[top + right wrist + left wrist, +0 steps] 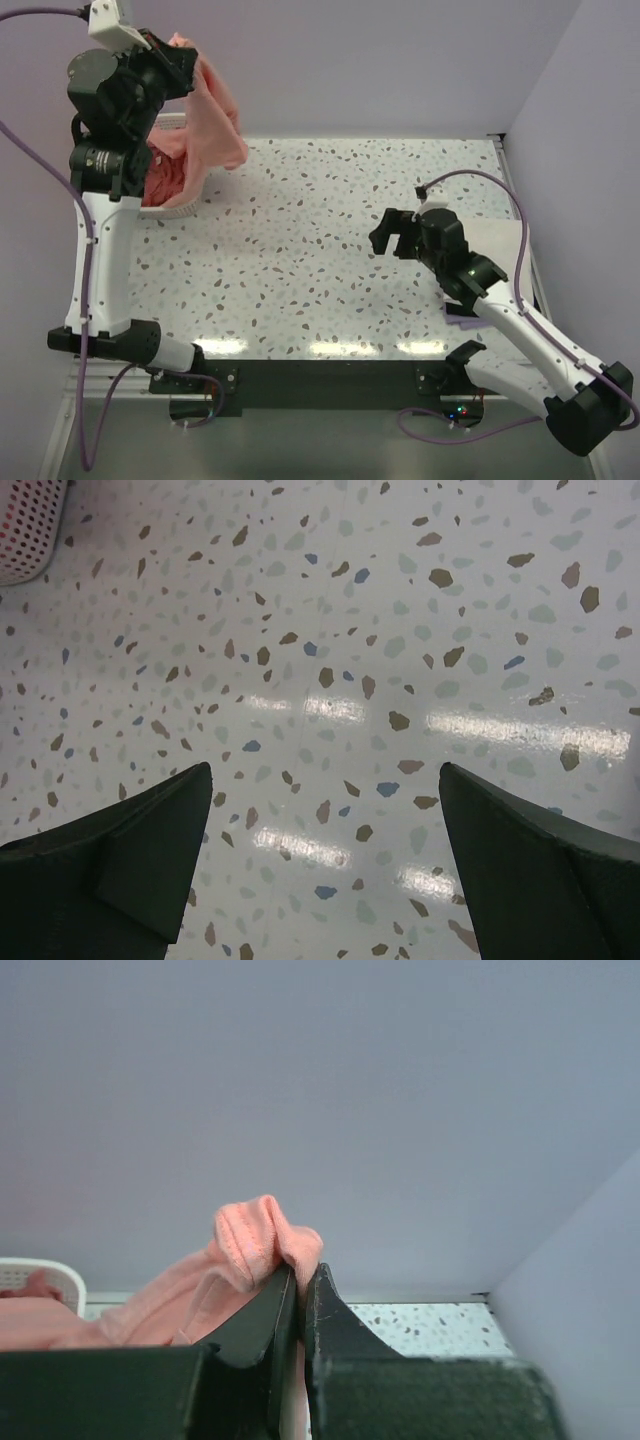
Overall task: Fold and stack the t-shirts
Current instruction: Grab the tshirt from the pile, then move the tshirt to the center of the board
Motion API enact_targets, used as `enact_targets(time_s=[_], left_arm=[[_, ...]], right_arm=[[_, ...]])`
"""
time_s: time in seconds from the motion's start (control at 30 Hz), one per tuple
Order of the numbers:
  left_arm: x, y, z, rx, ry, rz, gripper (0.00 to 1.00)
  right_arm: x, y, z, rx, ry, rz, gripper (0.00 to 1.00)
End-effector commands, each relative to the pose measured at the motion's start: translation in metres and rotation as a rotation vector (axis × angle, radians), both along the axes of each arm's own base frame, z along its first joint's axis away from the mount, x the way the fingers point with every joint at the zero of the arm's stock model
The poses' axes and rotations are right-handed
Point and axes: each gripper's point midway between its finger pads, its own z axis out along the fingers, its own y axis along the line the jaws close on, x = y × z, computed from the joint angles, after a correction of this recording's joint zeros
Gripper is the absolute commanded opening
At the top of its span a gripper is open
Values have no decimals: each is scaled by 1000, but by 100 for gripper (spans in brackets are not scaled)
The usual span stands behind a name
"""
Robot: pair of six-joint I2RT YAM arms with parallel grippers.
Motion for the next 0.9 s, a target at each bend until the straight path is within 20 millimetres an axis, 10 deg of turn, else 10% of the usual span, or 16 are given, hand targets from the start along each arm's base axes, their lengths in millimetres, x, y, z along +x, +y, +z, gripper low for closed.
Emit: enact_targets(time_s=[0.0, 0.23, 0.5, 0.87], left_arm=[[-35, -24, 29, -24, -86, -115, 0], [-39, -70, -38, -72, 25, -282, 0], [-62, -189, -200, -111, 320, -519, 0], [-96, -353, -303, -86, 526, -768, 0]], right_arm=[[9, 6, 36, 38, -79, 6, 99], [8, 10, 40, 88, -78, 8, 99], [-5, 25, 21, 168, -40, 70, 99], [-27, 13, -8, 229, 5, 28, 96]])
